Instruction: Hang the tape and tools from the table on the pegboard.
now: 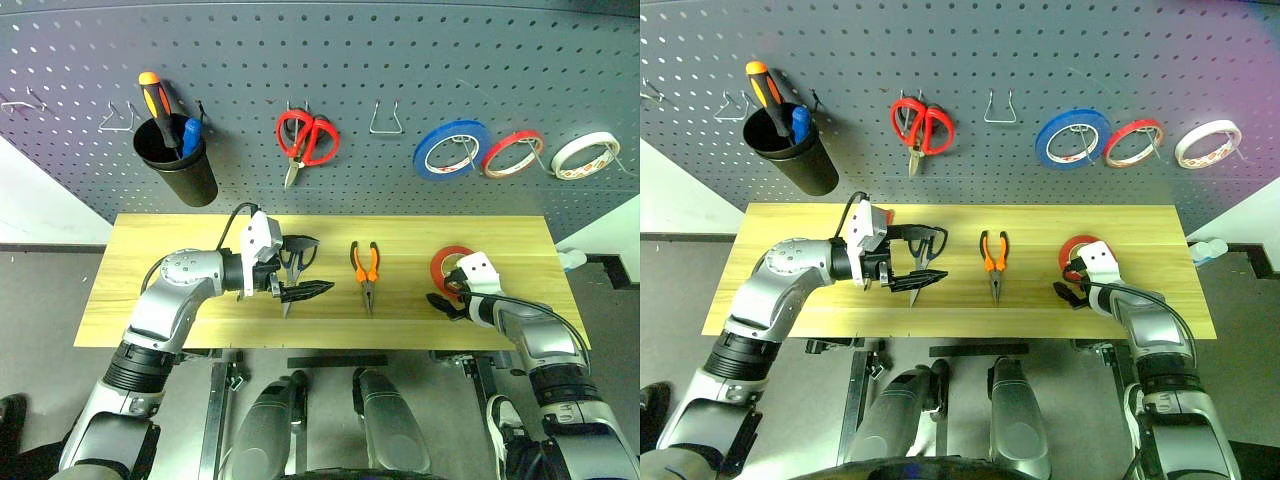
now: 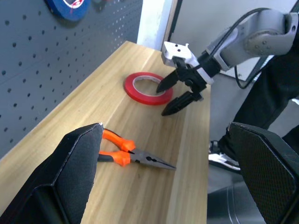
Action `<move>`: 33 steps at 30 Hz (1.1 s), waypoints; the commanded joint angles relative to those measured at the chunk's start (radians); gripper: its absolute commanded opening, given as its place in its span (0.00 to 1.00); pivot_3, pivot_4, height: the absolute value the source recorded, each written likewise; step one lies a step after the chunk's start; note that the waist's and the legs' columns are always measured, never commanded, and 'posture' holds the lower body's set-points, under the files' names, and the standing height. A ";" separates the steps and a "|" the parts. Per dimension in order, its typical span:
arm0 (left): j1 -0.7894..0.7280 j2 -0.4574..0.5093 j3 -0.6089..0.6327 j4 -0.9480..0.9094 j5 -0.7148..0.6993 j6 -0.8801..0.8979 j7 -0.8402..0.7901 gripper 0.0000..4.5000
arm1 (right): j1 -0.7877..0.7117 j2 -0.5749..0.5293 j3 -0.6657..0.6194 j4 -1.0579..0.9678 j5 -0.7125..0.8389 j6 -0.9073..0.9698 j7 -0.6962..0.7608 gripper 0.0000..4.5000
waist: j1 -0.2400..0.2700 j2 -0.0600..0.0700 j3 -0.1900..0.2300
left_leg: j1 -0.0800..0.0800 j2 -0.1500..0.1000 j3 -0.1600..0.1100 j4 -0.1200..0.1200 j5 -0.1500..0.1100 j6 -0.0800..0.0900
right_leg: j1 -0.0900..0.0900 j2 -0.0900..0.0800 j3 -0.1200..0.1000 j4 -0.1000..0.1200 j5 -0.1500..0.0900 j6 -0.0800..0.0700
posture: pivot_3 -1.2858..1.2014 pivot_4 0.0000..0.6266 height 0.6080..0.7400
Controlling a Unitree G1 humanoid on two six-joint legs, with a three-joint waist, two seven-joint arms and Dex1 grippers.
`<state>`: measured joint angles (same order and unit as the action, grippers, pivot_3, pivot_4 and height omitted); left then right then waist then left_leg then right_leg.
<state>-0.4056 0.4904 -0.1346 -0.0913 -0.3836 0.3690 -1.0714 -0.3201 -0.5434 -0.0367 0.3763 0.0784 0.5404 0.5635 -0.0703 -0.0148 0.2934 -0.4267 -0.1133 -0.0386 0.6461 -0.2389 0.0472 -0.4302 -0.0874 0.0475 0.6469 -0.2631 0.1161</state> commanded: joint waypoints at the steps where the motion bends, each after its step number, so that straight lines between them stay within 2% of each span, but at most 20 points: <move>1: 0.003 0.012 0.022 -0.050 -0.026 0.009 0.003 1.00 | -0.001 -0.011 0.016 0.025 -0.015 0.000 0.010 0.72 | 0.000 -0.001 0.001 | 0.000 0.000 0.000 0.000 0.000 0.000 | 0.000 0.000 0.000 0.000 0.000 0.000 | 0.47 0.53 0.83; 8: 0.015 0.023 0.027 -0.064 -0.038 0.020 0.009 1.00 | -0.015 -0.019 0.031 0.056 -0.047 -0.038 0.003 0.19 | 0.000 -0.002 0.003 | 0.000 0.000 0.000 0.000 0.000 0.000 | 0.000 0.000 0.000 0.000 0.000 0.000 | 0.48 0.54 0.83; 9: 0.014 0.025 0.027 -0.064 -0.036 0.015 0.010 1.00 | -0.019 -0.017 0.027 0.061 -0.046 -0.040 -0.002 0.15 | 0.000 -0.003 0.003 | 0.000 0.000 0.000 0.000 0.000 0.000 | 0.000 0.000 0.000 0.000 0.000 0.000 | 0.48 0.54 0.83; 21: 0.015 0.032 0.032 -0.065 -0.071 0.007 -0.016 1.00 | -0.009 -0.020 -0.024 0.067 -0.018 -0.068 -0.016 0.15 | 0.001 -0.003 0.004 | 0.000 0.000 0.000 0.000 0.000 -0.001 | 0.000 0.000 -0.001 0.000 0.000 0.000 | 0.48 0.51 0.83; 33: -0.003 0.007 0.031 -0.026 -0.060 -0.018 -0.013 1.00 | 0.127 0.012 -0.216 -0.170 0.191 0.043 -0.007 0.15 | -0.002 -0.003 0.004 | -0.001 0.000 0.000 0.000 -0.001 -0.002 | -0.001 -0.001 -0.002 0.000 0.000 0.000 | 0.46 0.48 0.83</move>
<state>-0.4002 0.4987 -0.1227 -0.1090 -0.4270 0.3739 -1.0796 -0.1981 -0.5381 -0.2083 0.2735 0.2242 0.5760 0.5566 -0.0721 -0.0175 0.2972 -0.4276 -0.1132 -0.0389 0.6458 -0.2400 0.0445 -0.4313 -0.0880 0.0457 0.6471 -0.2626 0.1158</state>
